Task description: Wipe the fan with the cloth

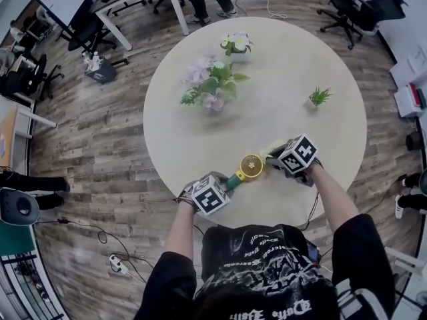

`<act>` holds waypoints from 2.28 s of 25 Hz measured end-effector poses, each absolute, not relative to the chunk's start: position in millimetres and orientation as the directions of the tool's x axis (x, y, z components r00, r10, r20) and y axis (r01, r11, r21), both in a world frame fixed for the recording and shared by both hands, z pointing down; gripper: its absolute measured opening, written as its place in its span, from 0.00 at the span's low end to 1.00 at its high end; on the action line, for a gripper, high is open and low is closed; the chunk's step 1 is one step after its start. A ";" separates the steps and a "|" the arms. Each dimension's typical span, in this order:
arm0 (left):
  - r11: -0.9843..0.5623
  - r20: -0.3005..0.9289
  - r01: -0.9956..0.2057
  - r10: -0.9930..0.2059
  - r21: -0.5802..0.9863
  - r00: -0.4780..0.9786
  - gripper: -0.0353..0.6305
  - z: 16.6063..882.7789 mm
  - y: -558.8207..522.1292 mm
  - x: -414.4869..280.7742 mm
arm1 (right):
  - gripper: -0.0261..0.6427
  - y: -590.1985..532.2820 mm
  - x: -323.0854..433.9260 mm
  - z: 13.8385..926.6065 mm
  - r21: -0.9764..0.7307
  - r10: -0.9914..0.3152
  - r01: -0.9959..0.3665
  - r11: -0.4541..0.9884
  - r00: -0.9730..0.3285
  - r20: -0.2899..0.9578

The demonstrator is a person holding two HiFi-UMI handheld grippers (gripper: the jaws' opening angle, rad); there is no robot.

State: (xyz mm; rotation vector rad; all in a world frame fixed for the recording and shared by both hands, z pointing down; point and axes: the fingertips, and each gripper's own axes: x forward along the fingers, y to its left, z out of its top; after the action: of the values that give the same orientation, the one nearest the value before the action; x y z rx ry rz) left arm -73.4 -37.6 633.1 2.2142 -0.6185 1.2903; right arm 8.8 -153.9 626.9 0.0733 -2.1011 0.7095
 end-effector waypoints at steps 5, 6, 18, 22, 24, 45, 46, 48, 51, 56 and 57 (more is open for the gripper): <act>-0.843 0.907 -0.515 -0.086 0.154 0.412 0.31 634.3 -40.0 -73.4 | 0.10 -157.6 2.7 624.9 -0.459 0.323 -0.161 0.874 -0.512 0.796; -0.848 0.907 -0.504 -0.073 0.163 0.415 0.31 634.2 -40.5 -73.8 | 0.10 -157.4 -0.1 623.4 -0.449 0.344 -0.120 0.886 -0.479 0.807; -0.919 0.908 -0.348 0.026 0.187 0.418 0.31 631.1 -31.8 -62.2 | 0.10 -127.8 -29.6 618.6 -0.440 0.500 0.289 0.850 -0.186 0.846; -0.920 0.902 -0.331 0.052 0.211 0.429 0.31 630.8 -32.0 -60.1 | 0.10 -118.9 -66.9 623.7 -0.302 0.432 0.514 0.803 -0.152 0.889; -0.917 0.900 -0.335 0.054 0.216 0.432 0.31 630.5 -31.3 -60.5 | 0.10 -104.1 -73.2 621.1 -0.317 0.443 0.571 0.757 -0.092 0.892; -0.880 0.899 -0.425 0.006 0.212 0.437 0.30 631.4 -35.7 -57.9 | 0.09 -59.4 -80.3 612.3 -0.546 0.607 0.375 0.749 -0.057 0.793; -0.881 0.902 -0.422 0.010 0.212 0.432 0.30 631.4 -35.6 -57.4 | 0.09 -57.1 -77.2 610.7 -0.556 0.614 0.394 0.732 -0.025 0.789; -0.883 0.907 -0.419 0.016 0.210 0.422 0.30 631.6 -36.0 -57.1 | 0.09 -52.7 -73.5 607.0 -0.565 0.604 0.450 0.692 0.068 0.794; -0.880 0.907 -0.428 0.008 0.206 0.421 0.30 632.0 -36.6 -57.0 | 0.09 -53.4 -67.7 610.5 -0.591 0.548 0.455 0.667 0.238 0.802; -0.863 0.906 -0.461 -0.009 0.206 0.422 0.30 630.1 -36.6 -56.0 | 0.09 -74.2 -41.8 619.6 -0.645 0.528 0.258 0.720 0.400 0.749; -0.859 0.905 -0.468 -0.013 0.208 0.425 0.30 629.7 -36.3 -56.2 | 0.09 -75.0 -39.5 617.8 -0.660 0.553 0.225 0.717 0.393 0.734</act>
State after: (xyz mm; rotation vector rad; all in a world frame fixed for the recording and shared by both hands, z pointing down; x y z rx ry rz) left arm -56.2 -36.3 629.7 2.2522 -0.4079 1.4252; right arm -39.5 -75.0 617.8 -0.7866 -1.1783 0.2382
